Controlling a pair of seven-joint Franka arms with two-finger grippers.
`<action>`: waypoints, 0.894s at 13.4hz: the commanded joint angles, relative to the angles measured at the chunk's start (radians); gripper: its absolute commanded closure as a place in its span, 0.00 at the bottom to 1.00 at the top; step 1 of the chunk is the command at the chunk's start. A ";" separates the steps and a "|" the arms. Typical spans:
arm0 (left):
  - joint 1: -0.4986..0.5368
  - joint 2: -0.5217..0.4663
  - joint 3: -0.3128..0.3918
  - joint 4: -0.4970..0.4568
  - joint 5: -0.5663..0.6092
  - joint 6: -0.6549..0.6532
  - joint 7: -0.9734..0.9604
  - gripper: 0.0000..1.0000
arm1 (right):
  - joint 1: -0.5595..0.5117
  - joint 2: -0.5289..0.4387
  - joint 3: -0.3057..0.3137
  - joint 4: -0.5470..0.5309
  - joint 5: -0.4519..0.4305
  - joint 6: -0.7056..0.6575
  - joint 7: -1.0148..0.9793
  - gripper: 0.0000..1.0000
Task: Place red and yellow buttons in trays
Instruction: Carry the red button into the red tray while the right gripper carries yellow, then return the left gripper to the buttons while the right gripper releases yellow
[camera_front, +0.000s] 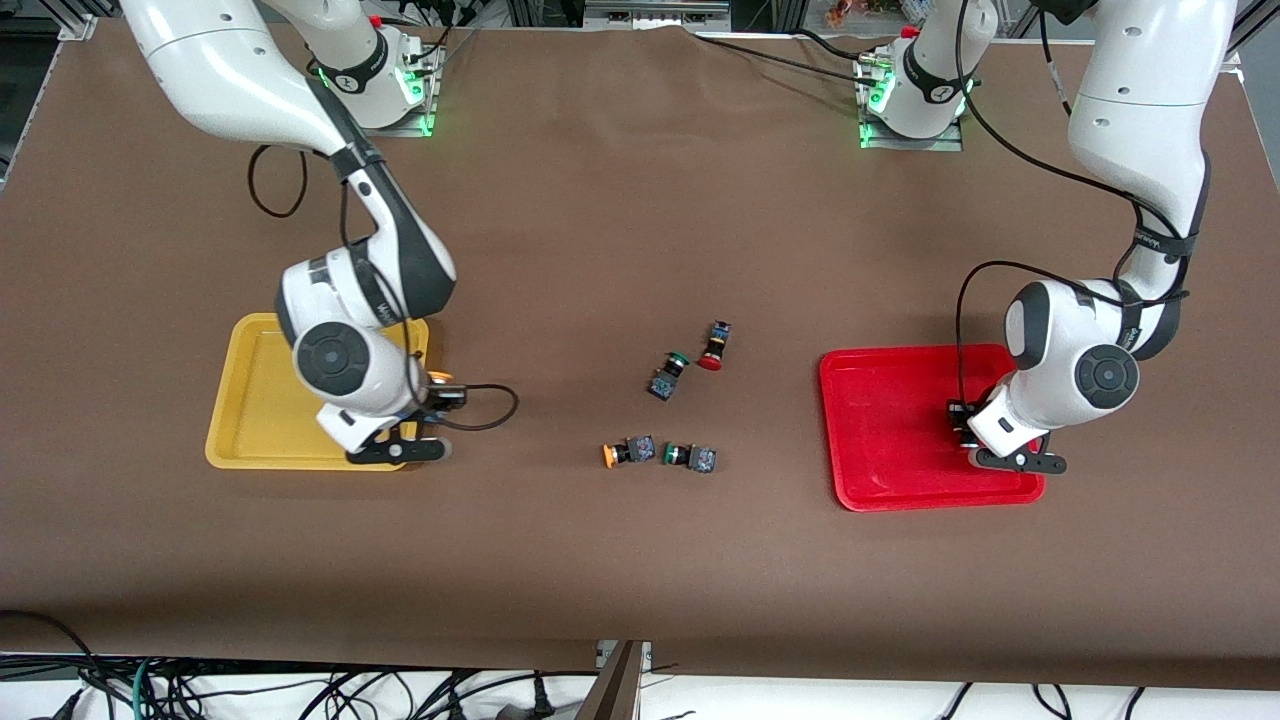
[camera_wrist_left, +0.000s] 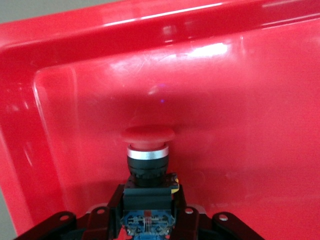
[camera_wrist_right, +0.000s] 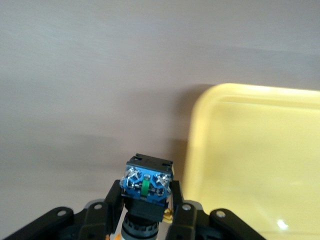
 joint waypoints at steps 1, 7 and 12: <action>0.006 -0.019 -0.002 -0.021 0.017 0.009 0.018 0.00 | -0.022 -0.058 -0.050 -0.077 0.017 -0.017 -0.137 1.00; -0.016 -0.109 -0.012 0.037 0.017 -0.157 0.000 0.00 | -0.064 -0.090 -0.266 -0.205 0.193 -0.003 -0.477 1.00; -0.048 -0.149 -0.076 0.146 0.002 -0.371 -0.037 0.00 | -0.070 -0.084 -0.342 -0.297 0.208 0.110 -0.486 1.00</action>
